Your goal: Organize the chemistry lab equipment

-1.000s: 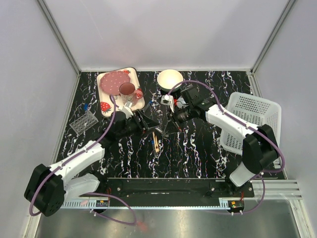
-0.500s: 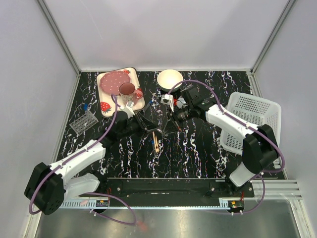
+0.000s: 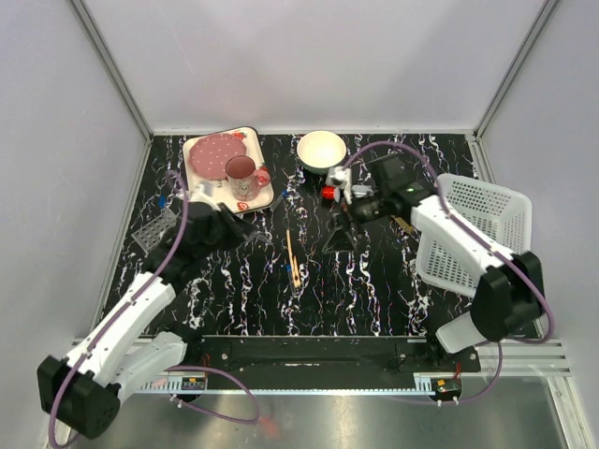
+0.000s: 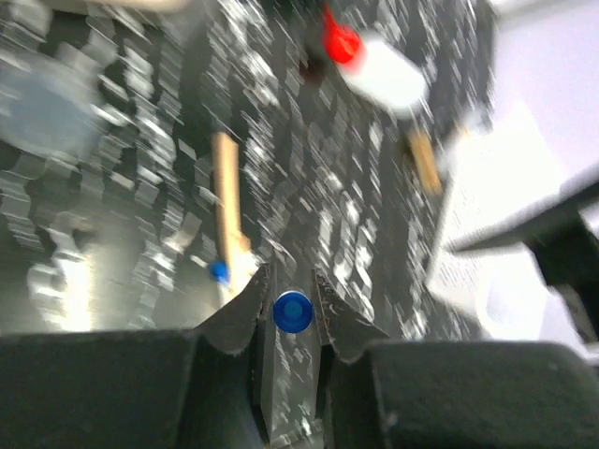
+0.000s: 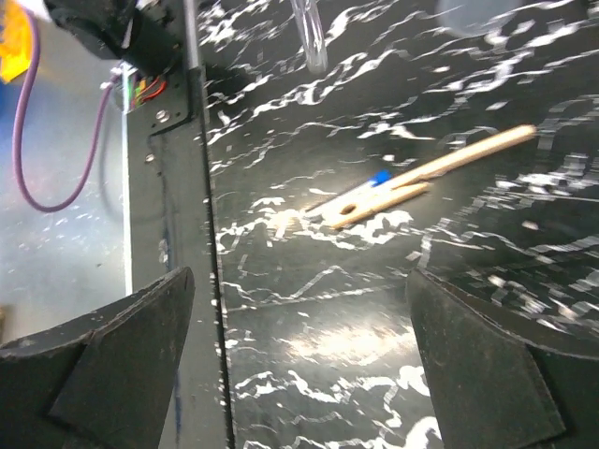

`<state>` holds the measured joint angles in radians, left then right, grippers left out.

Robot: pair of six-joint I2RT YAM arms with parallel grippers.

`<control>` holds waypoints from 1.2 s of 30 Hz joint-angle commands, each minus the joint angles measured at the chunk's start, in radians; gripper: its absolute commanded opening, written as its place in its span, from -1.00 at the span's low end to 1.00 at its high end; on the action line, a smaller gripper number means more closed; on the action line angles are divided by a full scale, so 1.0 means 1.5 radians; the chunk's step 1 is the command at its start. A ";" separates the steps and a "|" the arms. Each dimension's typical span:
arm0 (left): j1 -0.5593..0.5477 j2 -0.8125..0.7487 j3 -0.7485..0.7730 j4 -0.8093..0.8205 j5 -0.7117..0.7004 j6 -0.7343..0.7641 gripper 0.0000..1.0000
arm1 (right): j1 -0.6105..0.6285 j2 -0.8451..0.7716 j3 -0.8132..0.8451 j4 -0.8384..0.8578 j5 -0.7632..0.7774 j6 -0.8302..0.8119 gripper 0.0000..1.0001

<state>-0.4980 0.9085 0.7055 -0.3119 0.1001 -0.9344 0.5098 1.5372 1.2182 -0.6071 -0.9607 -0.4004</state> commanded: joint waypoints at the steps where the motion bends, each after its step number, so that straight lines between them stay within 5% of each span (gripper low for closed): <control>1: 0.112 -0.048 0.063 -0.156 -0.191 0.191 -0.90 | -0.100 -0.110 -0.005 -0.016 -0.025 -0.062 0.99; 5: 0.231 -0.031 0.085 -0.134 -0.278 0.287 -0.92 | -0.147 -0.155 -0.058 0.000 -0.024 -0.082 0.99; 13: 0.320 0.093 0.104 0.012 -0.383 0.393 -0.94 | -0.192 -0.172 -0.101 0.018 -0.046 -0.097 1.00; 22: 0.426 0.261 0.137 0.123 -0.352 0.419 -0.94 | -0.197 -0.176 -0.113 0.013 -0.031 -0.123 1.00; 36: 0.440 0.365 0.169 0.159 -0.304 0.413 -0.94 | -0.198 -0.151 -0.112 0.008 -0.024 -0.129 0.99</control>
<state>0.1574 1.4372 0.9169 -0.1463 -0.3805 -0.3107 0.2195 1.3010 1.0485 -0.6033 -0.9890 -0.5724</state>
